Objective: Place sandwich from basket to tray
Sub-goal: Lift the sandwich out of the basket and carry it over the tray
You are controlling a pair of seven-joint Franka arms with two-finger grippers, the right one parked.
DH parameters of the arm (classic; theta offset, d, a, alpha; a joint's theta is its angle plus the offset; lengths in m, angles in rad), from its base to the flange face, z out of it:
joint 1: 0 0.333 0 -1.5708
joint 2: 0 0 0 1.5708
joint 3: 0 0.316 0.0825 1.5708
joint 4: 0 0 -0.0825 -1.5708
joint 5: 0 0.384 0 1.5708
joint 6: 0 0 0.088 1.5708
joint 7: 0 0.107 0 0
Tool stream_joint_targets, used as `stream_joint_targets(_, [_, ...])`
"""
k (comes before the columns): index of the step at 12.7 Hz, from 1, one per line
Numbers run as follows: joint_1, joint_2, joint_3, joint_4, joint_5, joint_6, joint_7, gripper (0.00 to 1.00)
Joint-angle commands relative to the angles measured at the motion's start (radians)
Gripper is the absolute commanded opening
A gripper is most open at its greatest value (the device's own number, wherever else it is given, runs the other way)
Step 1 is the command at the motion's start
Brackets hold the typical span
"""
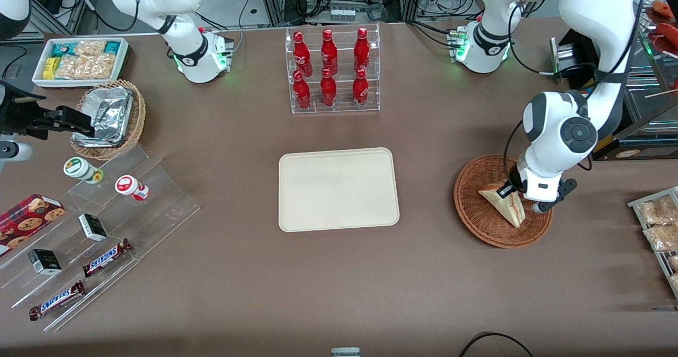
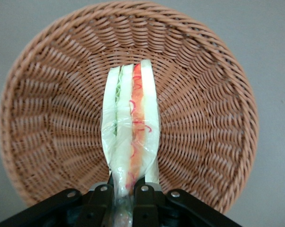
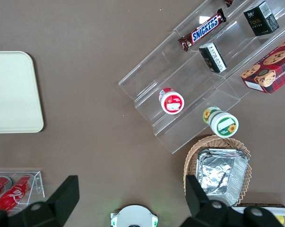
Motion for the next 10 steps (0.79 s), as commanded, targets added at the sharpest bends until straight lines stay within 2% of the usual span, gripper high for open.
stream_joint_targets(1, [-0.004,-0.060,-0.002,0.127,0.009,-0.215,0.057,0.00])
stream_joint_targets(5, [-0.056,-0.054,-0.045,0.381,0.008,-0.521,0.057,0.00])
stream_joint_targets(10, [-0.266,-0.004,-0.059,0.495,0.003,-0.570,0.039,0.00])
